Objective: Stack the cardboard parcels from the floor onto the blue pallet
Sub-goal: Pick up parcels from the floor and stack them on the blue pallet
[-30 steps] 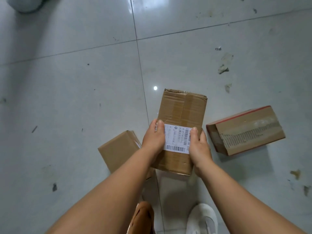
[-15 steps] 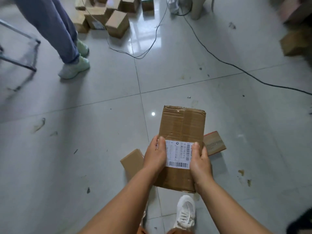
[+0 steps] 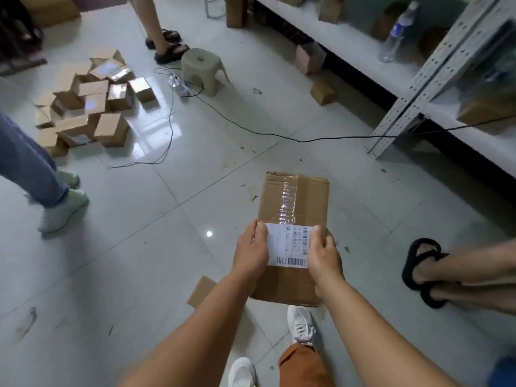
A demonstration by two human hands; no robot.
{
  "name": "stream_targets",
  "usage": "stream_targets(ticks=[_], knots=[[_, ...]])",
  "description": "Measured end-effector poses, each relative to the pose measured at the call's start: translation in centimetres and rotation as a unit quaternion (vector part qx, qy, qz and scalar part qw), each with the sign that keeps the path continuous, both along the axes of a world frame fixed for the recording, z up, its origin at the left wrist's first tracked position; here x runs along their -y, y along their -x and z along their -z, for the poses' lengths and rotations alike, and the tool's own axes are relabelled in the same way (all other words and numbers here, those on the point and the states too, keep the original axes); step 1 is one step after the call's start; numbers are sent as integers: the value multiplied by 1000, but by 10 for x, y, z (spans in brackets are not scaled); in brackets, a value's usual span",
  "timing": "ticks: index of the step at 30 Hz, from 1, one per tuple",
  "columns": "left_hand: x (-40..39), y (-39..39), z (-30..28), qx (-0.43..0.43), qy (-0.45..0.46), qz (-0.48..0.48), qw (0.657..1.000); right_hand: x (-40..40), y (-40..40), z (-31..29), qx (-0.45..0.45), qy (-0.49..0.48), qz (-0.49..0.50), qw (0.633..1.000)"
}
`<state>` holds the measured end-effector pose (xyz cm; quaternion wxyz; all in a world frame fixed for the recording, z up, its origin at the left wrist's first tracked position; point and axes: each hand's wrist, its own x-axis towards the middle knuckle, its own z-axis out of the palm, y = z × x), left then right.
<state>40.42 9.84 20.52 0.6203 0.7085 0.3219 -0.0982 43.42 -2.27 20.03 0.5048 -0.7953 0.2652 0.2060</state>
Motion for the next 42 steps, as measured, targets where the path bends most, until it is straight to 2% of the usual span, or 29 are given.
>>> stream_targets(ticks=[12, 19, 29, 37, 42], knots=[[113, 49, -77, 8, 28, 209, 977, 117, 104, -67, 27, 18, 225, 974], [216, 84, -94, 16, 4, 350, 937, 209, 171, -79, 40, 14, 362, 931], [391, 179, -113, 15, -3, 477, 878, 359, 294, -103, 51, 40, 484, 873], [518, 256, -116, -29, -2, 536, 844, 472, 387, -109, 74, 19, 557, 827], [592, 296, -113, -16, -15, 575, 818, 531, 443, -111, 86, -10, 611, 787]])
